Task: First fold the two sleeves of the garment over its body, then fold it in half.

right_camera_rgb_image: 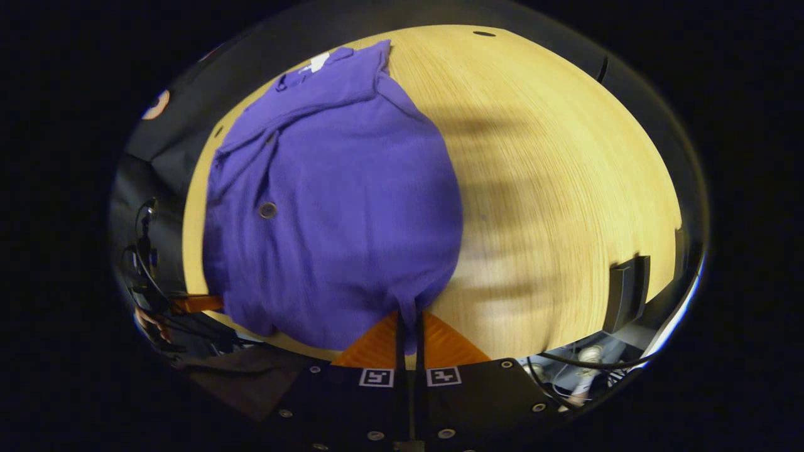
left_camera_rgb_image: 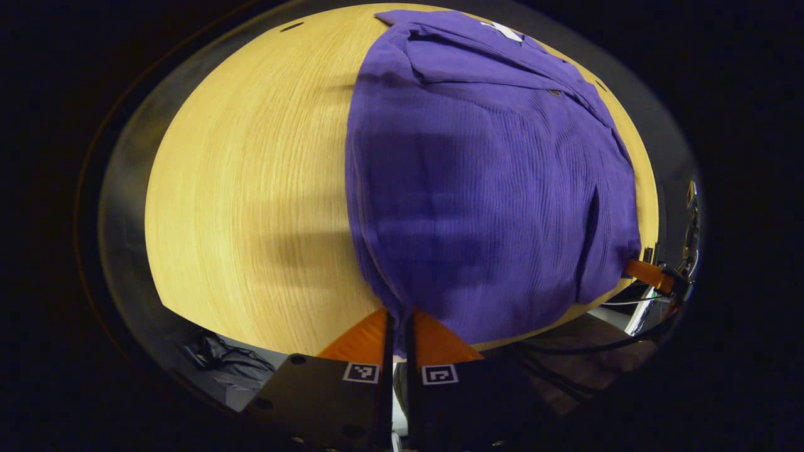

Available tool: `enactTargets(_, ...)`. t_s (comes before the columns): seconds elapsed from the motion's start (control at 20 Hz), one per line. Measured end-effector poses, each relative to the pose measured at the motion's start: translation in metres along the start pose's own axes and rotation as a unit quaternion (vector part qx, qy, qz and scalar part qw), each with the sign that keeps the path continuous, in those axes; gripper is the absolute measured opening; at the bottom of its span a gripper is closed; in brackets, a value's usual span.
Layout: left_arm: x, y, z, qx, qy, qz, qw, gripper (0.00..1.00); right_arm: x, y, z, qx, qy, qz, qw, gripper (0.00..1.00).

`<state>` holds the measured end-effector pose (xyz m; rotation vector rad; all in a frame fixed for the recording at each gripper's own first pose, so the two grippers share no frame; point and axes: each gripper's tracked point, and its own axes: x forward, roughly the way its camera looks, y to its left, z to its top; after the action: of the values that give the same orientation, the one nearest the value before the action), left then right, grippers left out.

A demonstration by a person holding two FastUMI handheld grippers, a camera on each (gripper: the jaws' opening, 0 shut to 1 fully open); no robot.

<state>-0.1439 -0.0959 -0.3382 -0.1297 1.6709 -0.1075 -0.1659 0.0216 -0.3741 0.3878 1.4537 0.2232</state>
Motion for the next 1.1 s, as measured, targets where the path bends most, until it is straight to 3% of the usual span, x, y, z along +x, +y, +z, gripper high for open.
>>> enactTargets(0.3,-0.076,-0.015,0.033,0.007,-0.060,-0.034,0.998,0.10,-0.056,0.015,0.051,0.024,-0.053,0.043,0.997,0.04)
enactTargets(0.55,-0.152,-0.032,0.095,0.021,-0.141,-0.063,0.988,0.10,-0.102,0.053,0.108,0.011,-0.105,0.089,0.990,0.04)
enactTargets(0.7,-0.181,-0.034,0.143,0.043,-0.168,-0.049,0.984,0.10,-0.124,0.075,0.151,0.011,-0.133,0.116,0.984,0.04)
enactTargets(1.1,-0.217,-0.023,0.264,0.084,-0.176,-0.016,0.981,0.10,-0.128,0.100,0.256,-0.052,-0.171,0.085,0.980,0.04)
